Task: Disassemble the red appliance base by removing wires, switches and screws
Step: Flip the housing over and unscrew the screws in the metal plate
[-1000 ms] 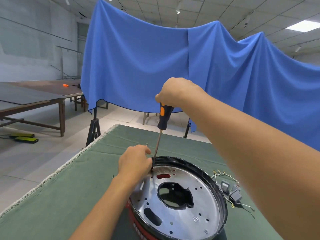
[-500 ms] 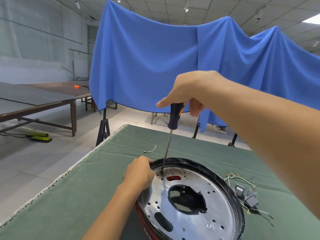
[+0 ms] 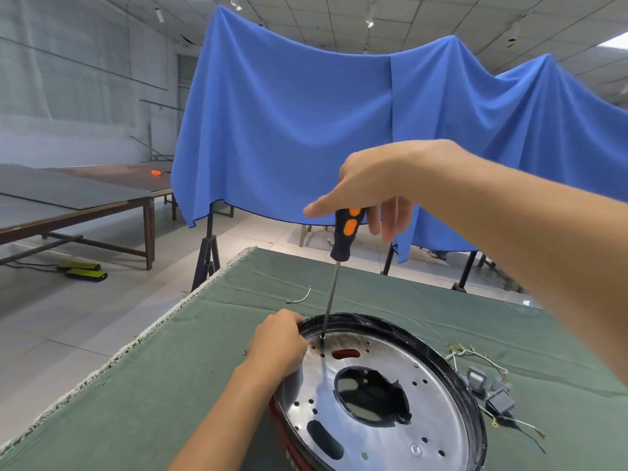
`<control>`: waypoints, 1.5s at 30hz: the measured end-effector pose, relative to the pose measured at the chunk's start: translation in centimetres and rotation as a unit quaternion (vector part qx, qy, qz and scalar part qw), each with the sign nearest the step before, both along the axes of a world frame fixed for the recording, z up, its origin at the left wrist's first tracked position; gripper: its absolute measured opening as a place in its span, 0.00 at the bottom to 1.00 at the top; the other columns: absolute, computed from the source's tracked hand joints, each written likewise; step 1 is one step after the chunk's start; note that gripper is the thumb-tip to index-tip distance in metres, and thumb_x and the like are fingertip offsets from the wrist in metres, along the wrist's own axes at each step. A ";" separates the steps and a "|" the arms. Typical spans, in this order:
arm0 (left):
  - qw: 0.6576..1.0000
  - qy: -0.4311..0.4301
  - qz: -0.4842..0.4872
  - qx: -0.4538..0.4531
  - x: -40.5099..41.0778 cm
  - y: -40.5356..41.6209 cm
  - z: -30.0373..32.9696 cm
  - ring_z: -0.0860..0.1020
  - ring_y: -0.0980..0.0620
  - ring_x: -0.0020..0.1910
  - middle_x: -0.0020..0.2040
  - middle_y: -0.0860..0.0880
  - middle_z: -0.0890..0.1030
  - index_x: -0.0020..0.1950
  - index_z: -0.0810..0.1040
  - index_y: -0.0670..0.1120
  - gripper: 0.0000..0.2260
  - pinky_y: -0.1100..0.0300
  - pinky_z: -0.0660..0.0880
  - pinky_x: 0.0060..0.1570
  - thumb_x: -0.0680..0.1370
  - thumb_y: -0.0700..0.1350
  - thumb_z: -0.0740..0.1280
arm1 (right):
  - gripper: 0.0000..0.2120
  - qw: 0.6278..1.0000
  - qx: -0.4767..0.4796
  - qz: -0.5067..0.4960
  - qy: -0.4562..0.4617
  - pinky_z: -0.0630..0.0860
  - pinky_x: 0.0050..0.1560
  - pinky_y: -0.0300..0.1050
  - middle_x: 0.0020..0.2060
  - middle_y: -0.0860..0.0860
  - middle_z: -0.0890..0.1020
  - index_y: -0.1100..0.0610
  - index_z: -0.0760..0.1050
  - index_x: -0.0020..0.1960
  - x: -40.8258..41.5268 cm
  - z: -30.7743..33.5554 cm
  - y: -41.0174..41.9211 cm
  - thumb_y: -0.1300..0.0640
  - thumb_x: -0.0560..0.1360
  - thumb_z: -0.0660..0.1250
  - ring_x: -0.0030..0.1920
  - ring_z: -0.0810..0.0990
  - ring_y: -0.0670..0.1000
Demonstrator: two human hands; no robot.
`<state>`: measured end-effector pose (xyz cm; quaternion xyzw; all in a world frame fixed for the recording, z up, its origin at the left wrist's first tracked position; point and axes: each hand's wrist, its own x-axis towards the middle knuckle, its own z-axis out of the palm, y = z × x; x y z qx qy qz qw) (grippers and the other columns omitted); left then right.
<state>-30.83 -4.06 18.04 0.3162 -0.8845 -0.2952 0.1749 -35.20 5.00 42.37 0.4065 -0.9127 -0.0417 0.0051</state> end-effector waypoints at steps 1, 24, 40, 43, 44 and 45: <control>1.000 -0.001 0.000 0.001 0.0 0.0 0.0 0.73 0.42 0.41 0.35 0.48 0.74 0.31 0.66 0.50 0.13 0.57 0.69 0.37 0.70 0.33 0.58 | 0.25 0.998 0.008 -0.010 0.064 0.74 0.35 0.43 0.23 0.53 0.81 0.57 0.72 0.42 0.3 -0.1 -0.2 0.35 0.76 0.58 0.27 0.81 0.52; 1.000 0.006 0.000 0.011 0.1 0.1 -0.1 0.77 0.41 0.45 0.40 0.47 0.78 0.36 0.71 0.51 0.12 0.55 0.73 0.43 0.72 0.34 0.59 | 0.03 0.988 -0.084 0.129 -0.025 0.74 0.25 0.37 0.43 0.51 0.79 0.54 0.71 0.48 0.5 -1.0 0.4 0.54 0.78 0.64 0.29 0.77 0.48; 1.000 -0.003 0.009 0.014 -0.1 0.2 0.0 0.74 0.43 0.42 0.39 0.49 0.76 0.37 0.71 0.51 0.11 0.57 0.70 0.40 0.73 0.35 0.59 | 0.23 0.996 -0.030 -0.023 0.082 0.75 0.35 0.45 0.26 0.54 0.80 0.58 0.72 0.39 0.1 -0.8 0.9 0.37 0.75 0.64 0.26 0.81 0.54; 1.000 -0.004 0.006 0.013 0.0 0.2 0.1 0.75 0.43 0.43 0.39 0.48 0.77 0.39 0.72 0.51 0.11 0.57 0.71 0.40 0.73 0.35 0.59 | 0.21 0.978 -0.072 -0.014 0.194 0.60 0.29 0.42 0.28 0.52 0.74 0.57 0.66 0.35 -0.8 -1.7 0.5 0.44 0.81 0.56 0.27 0.70 0.51; 1.000 -0.004 0.006 0.013 0.0 0.1 0.0 0.75 0.43 0.43 0.39 0.48 0.77 0.40 0.73 0.51 0.11 0.57 0.71 0.41 0.73 0.35 0.59 | 0.19 0.979 -0.072 0.002 0.190 0.60 0.29 0.41 0.28 0.52 0.74 0.57 0.66 0.35 -1.0 -1.6 0.4 0.49 0.81 0.56 0.27 0.68 0.51; 1.000 -0.004 0.007 0.013 0.0 0.1 0.0 0.75 0.43 0.43 0.39 0.48 0.77 0.41 0.73 0.51 0.11 0.57 0.72 0.41 0.73 0.35 0.59 | 0.17 0.986 -0.056 0.014 0.156 0.61 0.29 0.41 0.26 0.51 0.75 0.57 0.67 0.35 -1.2 -1.2 0.2 0.52 0.81 0.56 0.26 0.68 0.51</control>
